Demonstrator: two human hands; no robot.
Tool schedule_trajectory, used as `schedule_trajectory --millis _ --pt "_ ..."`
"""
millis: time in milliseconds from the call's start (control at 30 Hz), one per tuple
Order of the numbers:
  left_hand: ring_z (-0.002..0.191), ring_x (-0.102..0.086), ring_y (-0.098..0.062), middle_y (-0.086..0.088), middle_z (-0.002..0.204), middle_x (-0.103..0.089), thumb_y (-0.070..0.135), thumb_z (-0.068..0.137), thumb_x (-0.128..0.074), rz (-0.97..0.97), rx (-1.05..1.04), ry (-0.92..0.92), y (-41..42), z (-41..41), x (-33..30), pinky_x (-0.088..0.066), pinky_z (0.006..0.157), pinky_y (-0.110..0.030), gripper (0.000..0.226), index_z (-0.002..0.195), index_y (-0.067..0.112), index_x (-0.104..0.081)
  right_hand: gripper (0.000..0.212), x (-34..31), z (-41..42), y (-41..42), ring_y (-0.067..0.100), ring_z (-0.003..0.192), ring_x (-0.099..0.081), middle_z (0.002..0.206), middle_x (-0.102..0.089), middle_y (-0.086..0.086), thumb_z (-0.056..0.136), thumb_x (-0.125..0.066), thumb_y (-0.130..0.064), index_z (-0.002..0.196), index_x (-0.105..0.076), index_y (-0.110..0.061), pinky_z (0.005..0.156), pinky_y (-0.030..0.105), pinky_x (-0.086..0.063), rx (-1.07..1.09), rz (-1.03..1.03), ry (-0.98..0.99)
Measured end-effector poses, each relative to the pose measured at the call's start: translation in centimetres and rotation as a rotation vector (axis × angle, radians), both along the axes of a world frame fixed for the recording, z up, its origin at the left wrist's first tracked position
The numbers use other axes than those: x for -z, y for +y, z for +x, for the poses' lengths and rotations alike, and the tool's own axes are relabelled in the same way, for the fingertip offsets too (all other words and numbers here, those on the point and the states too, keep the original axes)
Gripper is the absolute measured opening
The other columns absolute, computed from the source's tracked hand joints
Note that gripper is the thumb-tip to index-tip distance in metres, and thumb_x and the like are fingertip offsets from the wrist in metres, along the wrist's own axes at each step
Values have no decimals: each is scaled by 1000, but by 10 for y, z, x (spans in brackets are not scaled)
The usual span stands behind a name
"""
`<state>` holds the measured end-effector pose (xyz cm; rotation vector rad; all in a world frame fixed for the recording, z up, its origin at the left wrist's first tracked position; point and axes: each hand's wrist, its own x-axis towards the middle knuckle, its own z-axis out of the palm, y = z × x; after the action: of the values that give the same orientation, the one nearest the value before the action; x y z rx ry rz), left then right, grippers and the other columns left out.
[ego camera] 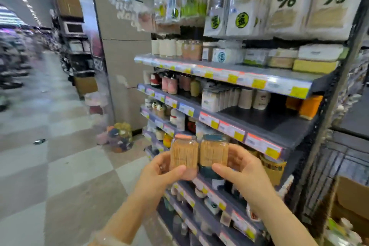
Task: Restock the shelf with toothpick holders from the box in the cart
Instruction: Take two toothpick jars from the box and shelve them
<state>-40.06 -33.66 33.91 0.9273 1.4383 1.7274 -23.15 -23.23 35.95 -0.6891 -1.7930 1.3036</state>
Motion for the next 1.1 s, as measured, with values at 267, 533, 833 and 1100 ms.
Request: schedule_trajectory --millis 267,533,833,1100 --pt "100 -67 -25 -6 105 -72 5 79 -67 28 49 60 6 -114 -30 -51 92 -39 34 112 12 -61 35 -22 -109 1 7 86 -68 92 -73 -11 74 -76 -4 101 -64 -24 68 20 -54 41 16 56" --pt "98 -67 -27 -6 97 -74 21 57 -74 34 147 4 62 -178 -31 -51 90 -43 52 108 12 -64 33 -35 -161 38 3 84 -68 90 -73 -16 75 -75 -3 98 -64 -25 68 16 -51 109 36 4" --pt "100 -67 -30 -8 101 -73 10 81 -67 94 238 29 166 -252 -75 -54 86 -40 27 107 15 -64 34 -72 -231 131 7 83 -69 89 -74 -10 74 -76 -2 99 -63 -21 66 13 -50 191 125 69" --pt "102 -65 -28 -6 103 -72 27 60 -72 181 313 79 245 -297 -123 -49 95 -47 49 108 16 -65 31 -118 -272 188 1 82 -67 91 -73 -15 76 -75 -7 98 -63 -26 64 12 -50 294 291 66"
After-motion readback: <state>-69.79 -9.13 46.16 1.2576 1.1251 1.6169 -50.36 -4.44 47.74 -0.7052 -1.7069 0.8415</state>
